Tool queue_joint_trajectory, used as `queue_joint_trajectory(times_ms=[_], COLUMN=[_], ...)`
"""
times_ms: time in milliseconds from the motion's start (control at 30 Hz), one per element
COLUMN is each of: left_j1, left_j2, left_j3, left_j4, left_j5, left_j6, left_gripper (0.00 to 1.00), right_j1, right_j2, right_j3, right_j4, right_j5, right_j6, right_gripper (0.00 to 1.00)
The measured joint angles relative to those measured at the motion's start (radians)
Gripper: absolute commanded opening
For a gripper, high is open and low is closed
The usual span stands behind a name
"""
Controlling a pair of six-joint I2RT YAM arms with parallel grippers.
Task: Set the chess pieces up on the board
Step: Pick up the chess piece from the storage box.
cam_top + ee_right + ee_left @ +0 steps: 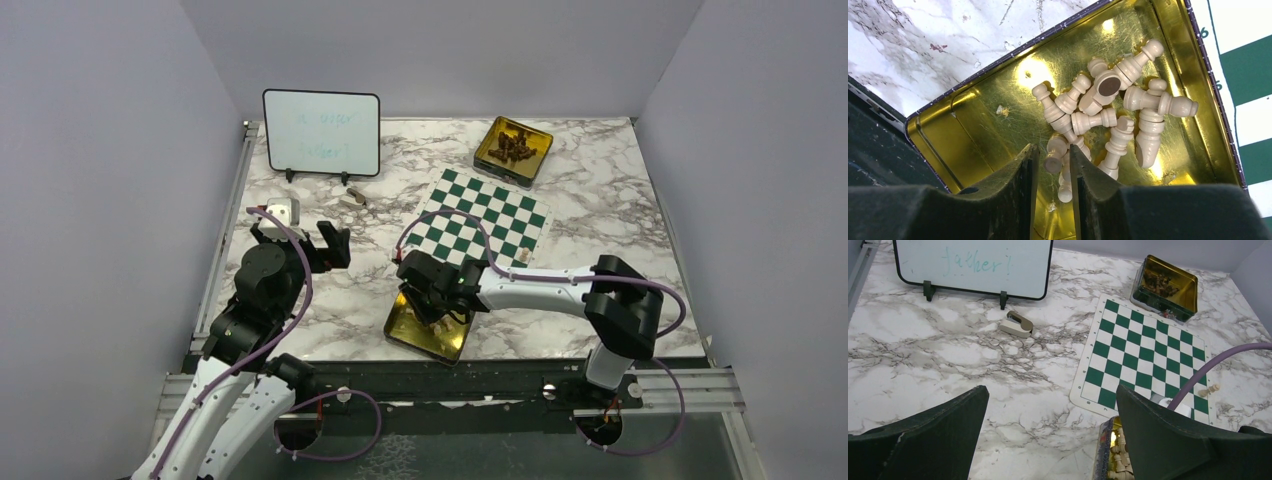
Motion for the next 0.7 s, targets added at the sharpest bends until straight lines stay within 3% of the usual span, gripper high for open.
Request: queue_joint_trajectory(times_ms=[400, 700], left_j1=[0.000, 0.000], left_j2=[0.000, 0.000], left_j3=[-0.001, -0.001], left_j4=[0.000, 0.000], left_j5=[-0.005, -0.011], left_j6=[0.001, 0.001], left_gripper=[0.99, 0.99], right_j1=[0.008, 0.012], right_j2=[0.021, 0.024], right_j3=[0.018, 0.021], right_j4=[-0.032, -0.047], right_j5=[0.010, 0.020], right_j6=[0.000, 0.000], right_gripper=[0.33, 0.27])
